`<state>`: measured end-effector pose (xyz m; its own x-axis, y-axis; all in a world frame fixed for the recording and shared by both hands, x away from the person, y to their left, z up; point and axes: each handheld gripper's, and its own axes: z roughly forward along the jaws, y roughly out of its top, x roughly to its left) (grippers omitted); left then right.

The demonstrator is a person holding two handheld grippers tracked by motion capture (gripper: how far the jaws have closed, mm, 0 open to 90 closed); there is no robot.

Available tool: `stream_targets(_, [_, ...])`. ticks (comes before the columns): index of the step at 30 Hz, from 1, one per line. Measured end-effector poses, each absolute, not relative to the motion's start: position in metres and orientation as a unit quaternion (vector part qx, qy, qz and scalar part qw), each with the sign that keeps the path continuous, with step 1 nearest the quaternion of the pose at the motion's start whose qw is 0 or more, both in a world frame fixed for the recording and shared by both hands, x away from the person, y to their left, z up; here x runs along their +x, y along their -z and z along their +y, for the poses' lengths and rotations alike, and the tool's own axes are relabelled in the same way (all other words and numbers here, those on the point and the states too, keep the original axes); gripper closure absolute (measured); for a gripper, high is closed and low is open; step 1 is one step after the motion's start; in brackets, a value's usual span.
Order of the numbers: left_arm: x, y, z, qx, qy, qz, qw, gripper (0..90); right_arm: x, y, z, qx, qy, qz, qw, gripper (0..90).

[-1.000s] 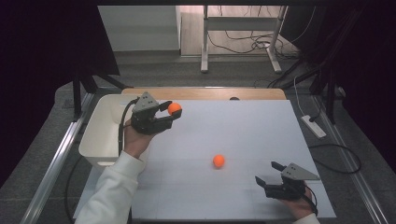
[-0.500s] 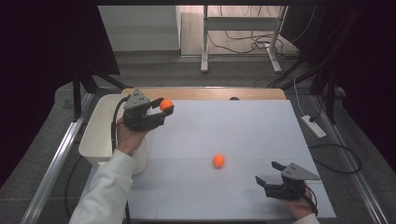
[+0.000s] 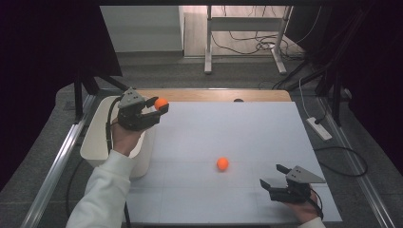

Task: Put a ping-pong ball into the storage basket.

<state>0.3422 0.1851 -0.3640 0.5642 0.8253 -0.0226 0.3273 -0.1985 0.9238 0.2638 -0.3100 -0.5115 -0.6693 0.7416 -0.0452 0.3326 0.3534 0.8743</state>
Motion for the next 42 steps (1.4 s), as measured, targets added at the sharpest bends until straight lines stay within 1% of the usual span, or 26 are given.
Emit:
stream_targets(15, [0.349,0.369,0.203,0.722,-0.259,0.419,0.486,50.0,0.264,0.512,-0.310,0.339,-0.456,0.792,0.224,15.0])
stream_targets(42, [0.357,0.379,0.247,0.701,-0.280,0.476,0.451,50.0,0.262,0.510,-0.310,0.338,-0.457,0.791,0.228,15.0])
